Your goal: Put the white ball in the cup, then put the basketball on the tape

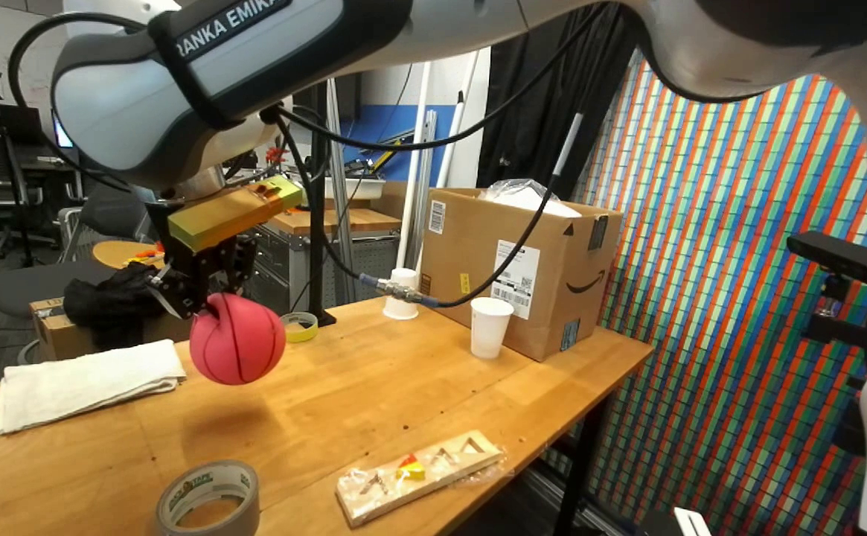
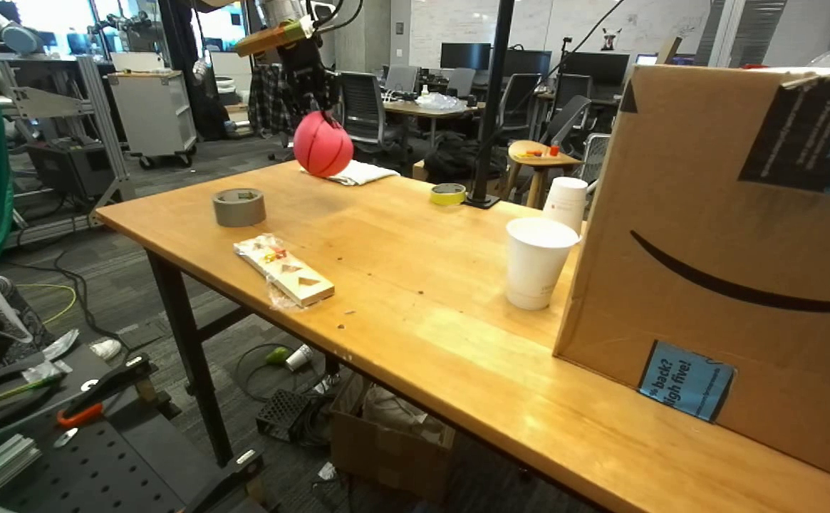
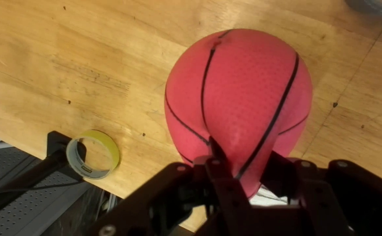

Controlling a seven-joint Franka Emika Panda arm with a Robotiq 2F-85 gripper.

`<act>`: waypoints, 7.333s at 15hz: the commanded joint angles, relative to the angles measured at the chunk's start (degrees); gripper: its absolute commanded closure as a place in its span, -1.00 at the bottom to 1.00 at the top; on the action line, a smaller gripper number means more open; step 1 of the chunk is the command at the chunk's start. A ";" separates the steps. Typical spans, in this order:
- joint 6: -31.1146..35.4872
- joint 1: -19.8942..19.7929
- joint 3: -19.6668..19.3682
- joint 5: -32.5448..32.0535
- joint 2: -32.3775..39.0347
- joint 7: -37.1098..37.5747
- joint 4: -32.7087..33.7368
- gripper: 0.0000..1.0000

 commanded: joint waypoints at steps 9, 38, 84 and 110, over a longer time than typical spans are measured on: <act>4.95 -0.34 6.46 -1.89 -19.85 10.18 -25.89 0.53; 3.33 3.18 13.54 -10.80 -10.62 12.97 -18.48 0.40; 6.16 1.48 10.16 -8.44 -15.81 15.68 -27.16 -1.00; 7.13 -4.85 9.36 -0.63 -20.31 10.17 -23.85 -1.00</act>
